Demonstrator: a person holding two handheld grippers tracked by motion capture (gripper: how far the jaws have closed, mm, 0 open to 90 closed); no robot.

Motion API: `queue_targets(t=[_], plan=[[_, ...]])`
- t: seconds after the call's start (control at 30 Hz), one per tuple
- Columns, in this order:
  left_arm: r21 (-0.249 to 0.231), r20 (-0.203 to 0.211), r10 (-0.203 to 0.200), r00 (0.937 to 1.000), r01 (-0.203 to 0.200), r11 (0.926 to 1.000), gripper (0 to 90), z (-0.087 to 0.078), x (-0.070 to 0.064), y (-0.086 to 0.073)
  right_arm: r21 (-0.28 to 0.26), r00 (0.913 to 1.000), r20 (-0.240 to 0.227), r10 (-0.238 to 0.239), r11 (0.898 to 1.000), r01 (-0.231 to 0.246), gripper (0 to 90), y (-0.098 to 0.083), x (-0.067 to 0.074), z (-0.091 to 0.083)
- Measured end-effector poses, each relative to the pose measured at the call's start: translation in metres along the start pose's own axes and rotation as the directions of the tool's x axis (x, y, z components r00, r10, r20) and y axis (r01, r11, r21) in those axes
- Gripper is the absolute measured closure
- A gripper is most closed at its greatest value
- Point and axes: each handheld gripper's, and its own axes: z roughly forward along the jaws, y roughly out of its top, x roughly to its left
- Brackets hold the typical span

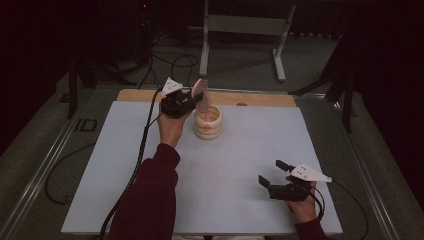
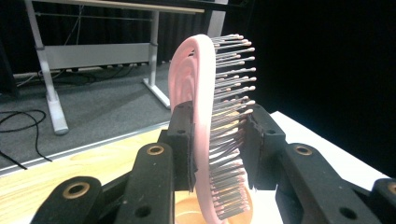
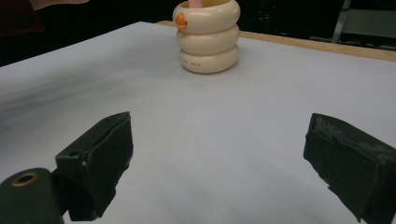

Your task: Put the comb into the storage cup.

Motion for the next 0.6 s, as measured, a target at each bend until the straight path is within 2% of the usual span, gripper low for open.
queue_targets(t=[0.17, 0.6], plan=[[-0.002, -0.002, -0.011, 0.9999, 0.011, 0.9999, 67.7, 0.0029, -0.0002, -0.0037, 0.000, 1.0000, 0.000, 0.000, 1.000, 0.000, 8.3, -0.0001, -0.0001, 0.0000], [0.008, 0.001, -0.002, 1.0000, 0.002, 1.0000, 67.7, 0.0075, -0.0031, -0.0081, 0.000, 1.0000, 0.000, 0.001, 1.000, -0.001, 8.3, -0.0001, -0.0002, -0.0003]])
